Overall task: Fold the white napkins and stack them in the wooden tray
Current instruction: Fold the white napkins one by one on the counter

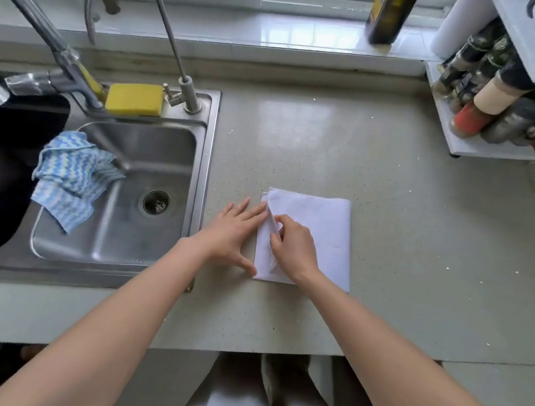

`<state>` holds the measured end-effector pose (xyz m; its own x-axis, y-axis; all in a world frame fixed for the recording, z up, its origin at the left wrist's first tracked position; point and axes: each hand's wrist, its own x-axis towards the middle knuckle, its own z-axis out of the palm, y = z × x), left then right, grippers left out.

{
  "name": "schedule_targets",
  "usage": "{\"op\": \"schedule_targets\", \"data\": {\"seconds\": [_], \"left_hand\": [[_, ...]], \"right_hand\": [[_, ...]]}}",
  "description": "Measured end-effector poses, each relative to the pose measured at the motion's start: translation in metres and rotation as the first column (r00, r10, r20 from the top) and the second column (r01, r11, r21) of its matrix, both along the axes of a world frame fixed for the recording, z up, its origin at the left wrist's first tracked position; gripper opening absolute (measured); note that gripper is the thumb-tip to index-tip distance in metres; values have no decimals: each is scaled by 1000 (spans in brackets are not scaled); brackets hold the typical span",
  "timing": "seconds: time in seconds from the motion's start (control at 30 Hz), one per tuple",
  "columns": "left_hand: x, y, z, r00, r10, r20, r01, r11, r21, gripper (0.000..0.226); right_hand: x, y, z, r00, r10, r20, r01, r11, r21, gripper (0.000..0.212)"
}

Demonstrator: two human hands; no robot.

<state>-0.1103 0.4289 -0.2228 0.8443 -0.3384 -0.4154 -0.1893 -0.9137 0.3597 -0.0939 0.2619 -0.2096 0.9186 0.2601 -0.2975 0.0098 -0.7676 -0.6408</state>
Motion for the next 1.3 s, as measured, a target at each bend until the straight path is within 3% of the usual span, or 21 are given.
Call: {"op": "schedule_targets", "data": {"seconds": [0.37,1.03,1.3], "left_hand": [[-3,5,0,998,-15,65,15,1000,-2,121],[-4,3,2,998,44,53,-42,999,-33,123],[-5,3,3,996,66,55,-62,996,-69,121]], "right_hand": [[-11,11,-7,986,109,124,-87,981,-172,43],[-12,18,-8,984,137,112,-120,981,-150,46],[-13,18,-6,978,109,178,-85,987,-136,41]]}}
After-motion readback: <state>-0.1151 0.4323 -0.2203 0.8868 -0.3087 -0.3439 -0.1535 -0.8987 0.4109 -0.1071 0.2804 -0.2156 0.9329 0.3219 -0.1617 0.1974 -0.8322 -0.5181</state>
